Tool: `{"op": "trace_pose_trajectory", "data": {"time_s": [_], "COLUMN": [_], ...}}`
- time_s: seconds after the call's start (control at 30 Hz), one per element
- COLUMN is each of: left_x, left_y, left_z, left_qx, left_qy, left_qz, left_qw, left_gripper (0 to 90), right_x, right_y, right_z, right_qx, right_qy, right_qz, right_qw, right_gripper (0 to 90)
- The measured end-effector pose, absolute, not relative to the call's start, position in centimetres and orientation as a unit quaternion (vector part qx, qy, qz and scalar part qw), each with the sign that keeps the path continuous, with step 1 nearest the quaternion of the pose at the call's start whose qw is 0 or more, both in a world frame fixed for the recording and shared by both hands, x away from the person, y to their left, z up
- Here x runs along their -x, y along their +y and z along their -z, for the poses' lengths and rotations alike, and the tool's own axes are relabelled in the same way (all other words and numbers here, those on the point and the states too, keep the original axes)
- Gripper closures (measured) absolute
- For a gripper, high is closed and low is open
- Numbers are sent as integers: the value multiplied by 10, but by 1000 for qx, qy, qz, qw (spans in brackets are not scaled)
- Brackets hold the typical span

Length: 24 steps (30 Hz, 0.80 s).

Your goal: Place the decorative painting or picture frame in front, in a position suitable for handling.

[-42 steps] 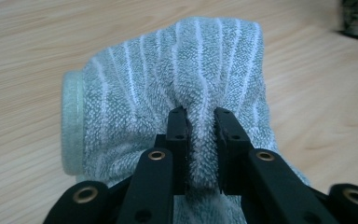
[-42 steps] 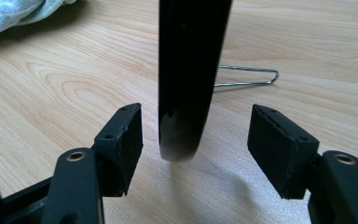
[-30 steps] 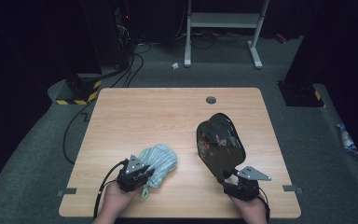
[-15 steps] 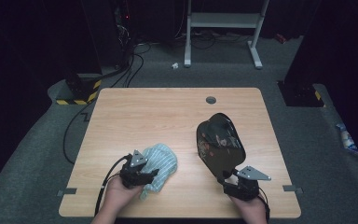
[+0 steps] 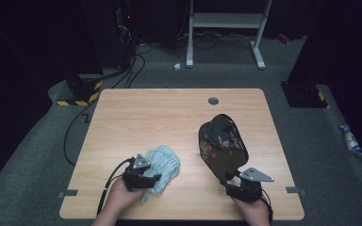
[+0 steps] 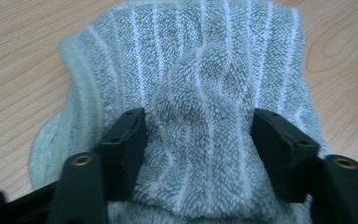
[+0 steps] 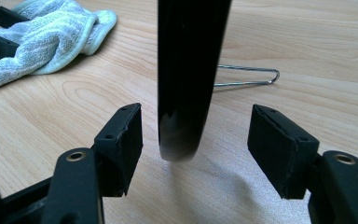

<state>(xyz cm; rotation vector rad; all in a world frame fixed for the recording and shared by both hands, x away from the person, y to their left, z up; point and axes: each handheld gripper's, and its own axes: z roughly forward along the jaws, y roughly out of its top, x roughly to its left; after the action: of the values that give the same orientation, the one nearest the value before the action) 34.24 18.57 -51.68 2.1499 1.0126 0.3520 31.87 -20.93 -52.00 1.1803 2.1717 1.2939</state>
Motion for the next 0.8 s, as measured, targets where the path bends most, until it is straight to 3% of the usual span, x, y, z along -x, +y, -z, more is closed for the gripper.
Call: {"op": "trace_pose_trajectory", "data": {"time_s": [0.33, 0.67, 0.8], "left_x": [-338, -330, -333], "left_y": [187, 185, 190], "left_z": [516, 514, 514], "left_qx": [-832, -831, -820], "left_qy": [392, 375, 389], "left_qz": [-116, -156, -141], "left_qw": [374, 379, 396], "left_gripper": [614, 636, 642], "right_x": [-319, -319, -319], "right_y": [-209, -210, -210], "right_z": [520, 520, 520], "right_qx": [-418, -418, -419], "right_qy": [766, 766, 765], "right_qz": [-456, -458, -458], "right_qw": [174, 172, 172], "right_gripper": [353, 352, 348]}}
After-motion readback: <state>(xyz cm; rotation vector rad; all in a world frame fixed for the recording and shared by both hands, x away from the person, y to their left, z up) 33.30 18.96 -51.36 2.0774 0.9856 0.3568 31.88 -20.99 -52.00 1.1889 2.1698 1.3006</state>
